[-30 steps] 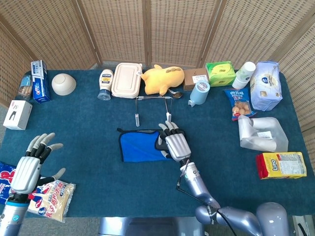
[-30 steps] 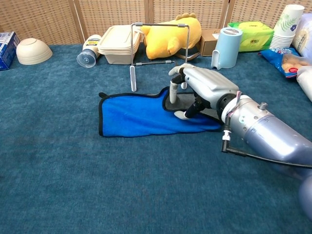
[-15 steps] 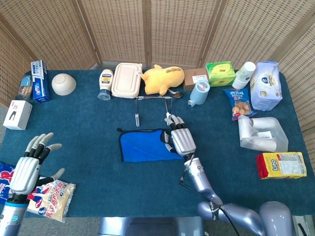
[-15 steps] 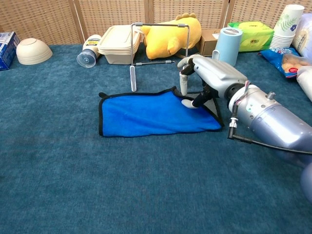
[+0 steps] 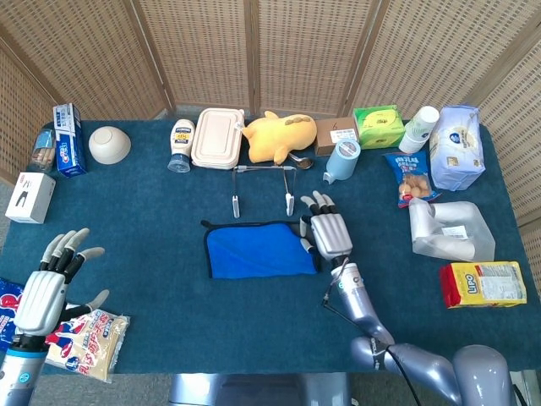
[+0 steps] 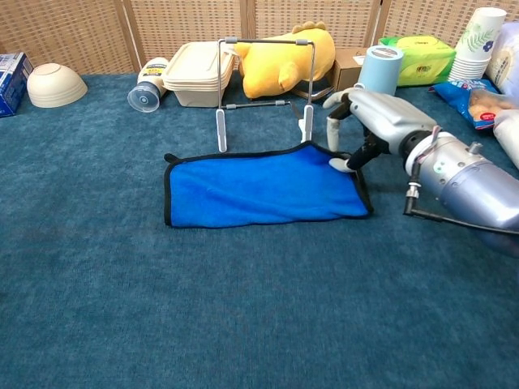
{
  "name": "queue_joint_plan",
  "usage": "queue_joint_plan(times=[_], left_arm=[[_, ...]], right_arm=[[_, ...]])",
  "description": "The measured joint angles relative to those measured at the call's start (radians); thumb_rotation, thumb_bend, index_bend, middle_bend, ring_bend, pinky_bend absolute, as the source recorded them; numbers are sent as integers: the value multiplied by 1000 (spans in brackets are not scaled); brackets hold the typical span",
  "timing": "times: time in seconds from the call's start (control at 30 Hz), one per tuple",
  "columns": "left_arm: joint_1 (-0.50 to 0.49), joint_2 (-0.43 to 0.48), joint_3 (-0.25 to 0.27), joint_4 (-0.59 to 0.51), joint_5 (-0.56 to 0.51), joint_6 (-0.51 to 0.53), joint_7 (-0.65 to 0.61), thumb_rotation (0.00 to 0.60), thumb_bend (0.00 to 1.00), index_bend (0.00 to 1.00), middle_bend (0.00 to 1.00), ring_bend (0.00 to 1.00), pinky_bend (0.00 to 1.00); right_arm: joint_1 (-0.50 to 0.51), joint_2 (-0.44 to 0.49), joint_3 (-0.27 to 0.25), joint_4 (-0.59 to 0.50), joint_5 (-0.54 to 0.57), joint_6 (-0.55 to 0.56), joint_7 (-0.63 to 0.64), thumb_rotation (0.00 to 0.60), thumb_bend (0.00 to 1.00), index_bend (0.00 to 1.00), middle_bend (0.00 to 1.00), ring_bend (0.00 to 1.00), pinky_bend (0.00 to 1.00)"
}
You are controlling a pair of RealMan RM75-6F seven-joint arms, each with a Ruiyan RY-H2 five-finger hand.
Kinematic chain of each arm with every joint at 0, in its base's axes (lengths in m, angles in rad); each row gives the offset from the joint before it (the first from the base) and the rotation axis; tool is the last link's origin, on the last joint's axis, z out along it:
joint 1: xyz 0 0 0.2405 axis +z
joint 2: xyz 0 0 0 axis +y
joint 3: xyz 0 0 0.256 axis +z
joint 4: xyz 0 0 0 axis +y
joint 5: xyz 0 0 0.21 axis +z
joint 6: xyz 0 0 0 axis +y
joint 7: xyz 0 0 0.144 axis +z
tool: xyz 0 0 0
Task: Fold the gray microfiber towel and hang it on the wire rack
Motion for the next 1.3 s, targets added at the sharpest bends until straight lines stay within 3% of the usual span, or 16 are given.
queue_joint_plan(times=[0.33, 0.6, 0.9, 1.3], left_arm=[[6, 3, 3, -11, 9, 8, 10, 600, 304, 259, 72, 0, 0], [13, 10, 6, -20, 20, 19, 19, 600, 304, 259, 72, 0, 0], [5, 21, 6, -18, 38, 10, 38, 600, 304, 259, 74, 0, 0], [-37, 43, 8, 48, 73, -42, 74, 600, 304, 273, 105, 0, 0]], right_arm=[[16, 22, 2, 38, 11, -39, 19, 600, 278, 513, 157, 13, 0], [16, 47, -4, 13, 31, -64, -4, 600, 280, 242, 86, 0, 0], [1, 114, -4, -101, 80, -84, -63, 600, 282, 187, 39, 0, 0], [-75, 263, -11, -338, 92, 8, -91, 600, 282, 188, 39, 0, 0]])
